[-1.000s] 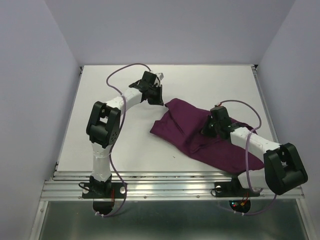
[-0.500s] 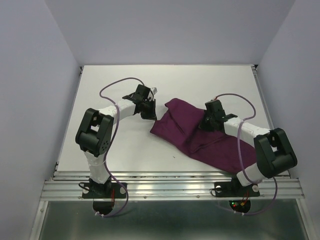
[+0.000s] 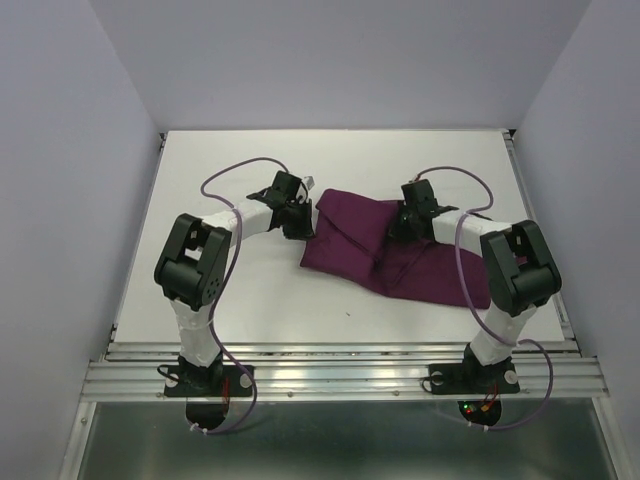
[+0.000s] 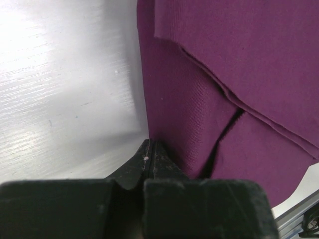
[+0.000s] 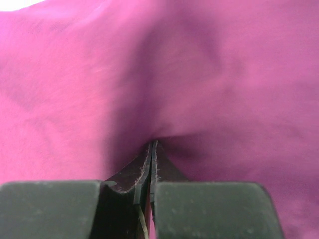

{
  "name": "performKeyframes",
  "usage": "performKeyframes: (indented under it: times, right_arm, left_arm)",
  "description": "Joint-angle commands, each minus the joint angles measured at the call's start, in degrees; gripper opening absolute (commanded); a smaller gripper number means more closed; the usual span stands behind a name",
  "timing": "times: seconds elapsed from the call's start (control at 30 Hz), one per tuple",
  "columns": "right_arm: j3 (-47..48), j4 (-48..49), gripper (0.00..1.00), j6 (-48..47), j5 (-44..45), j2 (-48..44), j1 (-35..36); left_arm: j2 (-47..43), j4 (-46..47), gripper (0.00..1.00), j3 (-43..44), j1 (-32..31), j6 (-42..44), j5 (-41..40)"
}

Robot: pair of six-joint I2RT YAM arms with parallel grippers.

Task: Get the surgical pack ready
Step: Pack the surgical kit at the center of the board.

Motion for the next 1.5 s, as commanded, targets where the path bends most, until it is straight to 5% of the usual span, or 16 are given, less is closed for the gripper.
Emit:
performKeyframes:
  times: [0.0,0.2,0.6,0.83,0.97,1.0,1.13,1.27,1.47]
  right_arm:
    - [1.5,2.5,0.01,-3.2,0.2,-1.7,-4.0]
    - [0.7,2.3,0.01,-3.4,1.6,-7.9,-8.4]
    - [10.4,0.8,0.01,-2.5,-0.8,6.3,-9.6]
    - [10.0,-0.5,0.02,-3.0,1.0,2.0,-13.4]
    - [7.0,-2.7,0.21,-3.4,1.5,-6.8,-20.0]
    - [6.5,-3.3,0.35,-3.6,1.9,-8.0,-21.4]
    - [3.9,-9.1,0.63,-3.8,2.9,-11.8,-28.7]
    - [-3.1,-10.3,0.66,-1.7,-1.1,-15.2,-40.0]
    - [-9.9,-10.3,0.68,-1.6,1.4,-20.3,-45.0]
  left_arm:
    - [-0.6,0.2,0.00,2.9,-0.1,-0.1,0.2]
    - [-0.4,0.0,0.00,3.1,0.0,-0.1,-0.6]
    - [2.7,0.3,0.00,3.7,0.0,-0.4,-0.5]
    - [4.1,1.8,0.00,2.9,-0.1,-1.3,1.8]
    - [4.1,2.2,0.00,2.3,-0.2,-1.7,2.8]
    - [4.1,2.4,0.00,2.3,-0.4,-1.7,3.0]
    - [5.2,4.7,0.00,1.8,-1.4,-2.9,4.6]
    - [5.6,6.1,0.00,1.5,-3.3,-4.1,5.7]
    - [4.3,6.2,0.00,0.8,-4.9,-4.4,5.8]
